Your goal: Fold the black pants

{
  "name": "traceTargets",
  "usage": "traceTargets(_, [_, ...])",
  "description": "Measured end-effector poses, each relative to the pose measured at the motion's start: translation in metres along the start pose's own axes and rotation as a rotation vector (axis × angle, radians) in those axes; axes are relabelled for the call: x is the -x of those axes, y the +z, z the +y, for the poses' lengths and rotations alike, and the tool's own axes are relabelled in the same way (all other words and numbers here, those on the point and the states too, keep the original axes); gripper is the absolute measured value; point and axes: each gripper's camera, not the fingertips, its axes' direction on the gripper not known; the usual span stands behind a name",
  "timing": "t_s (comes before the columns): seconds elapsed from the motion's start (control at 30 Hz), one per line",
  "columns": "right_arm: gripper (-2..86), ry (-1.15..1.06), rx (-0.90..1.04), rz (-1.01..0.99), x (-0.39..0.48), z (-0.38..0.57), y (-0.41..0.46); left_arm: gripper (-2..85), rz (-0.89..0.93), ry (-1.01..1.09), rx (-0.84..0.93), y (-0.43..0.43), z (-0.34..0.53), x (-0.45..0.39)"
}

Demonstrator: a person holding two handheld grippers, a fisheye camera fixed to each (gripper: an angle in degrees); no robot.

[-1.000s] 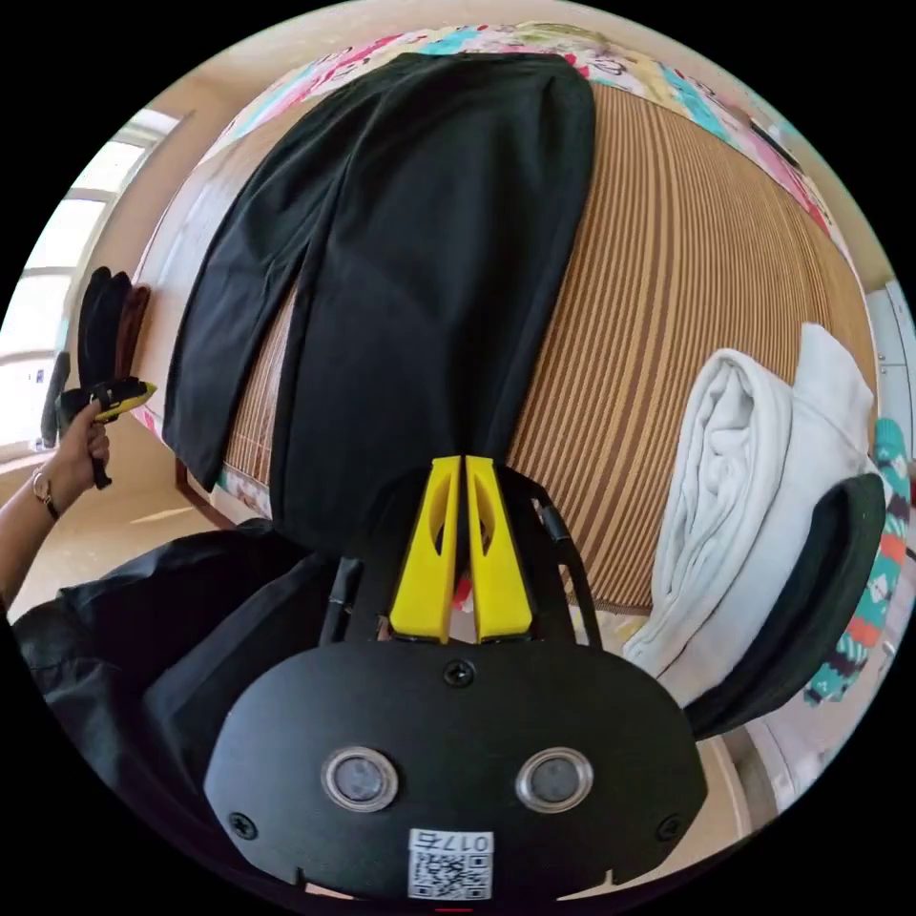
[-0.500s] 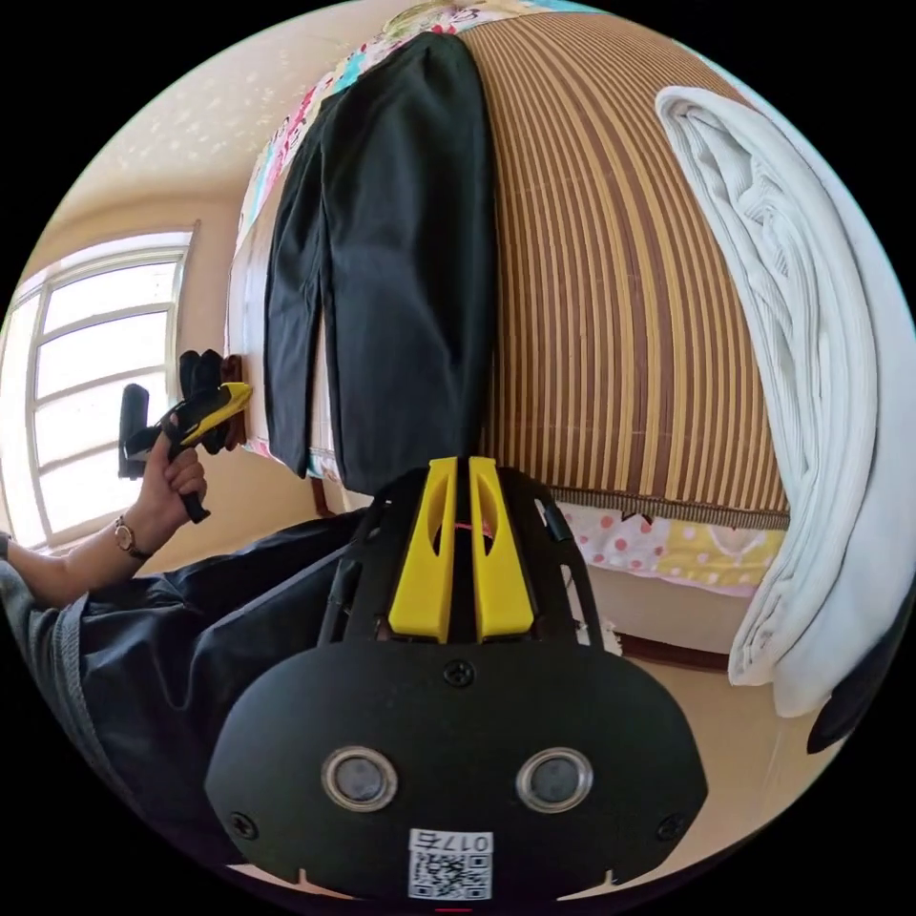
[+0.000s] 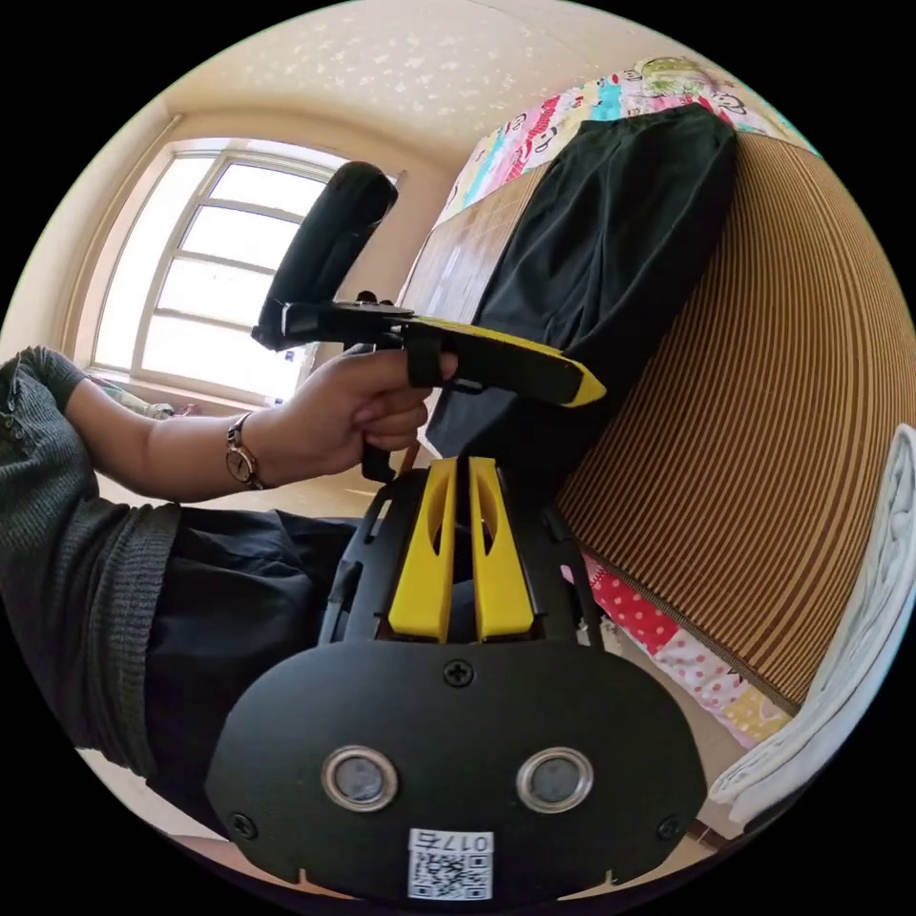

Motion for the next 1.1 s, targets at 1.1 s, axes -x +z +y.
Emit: traceTargets(1.1, [3.8, 0.352, -0.288, 0.506, -0.238, -0.473, -0.116, -0.3, 0.319, -0.305, -0.238, -0.019, 0.110, 0.059])
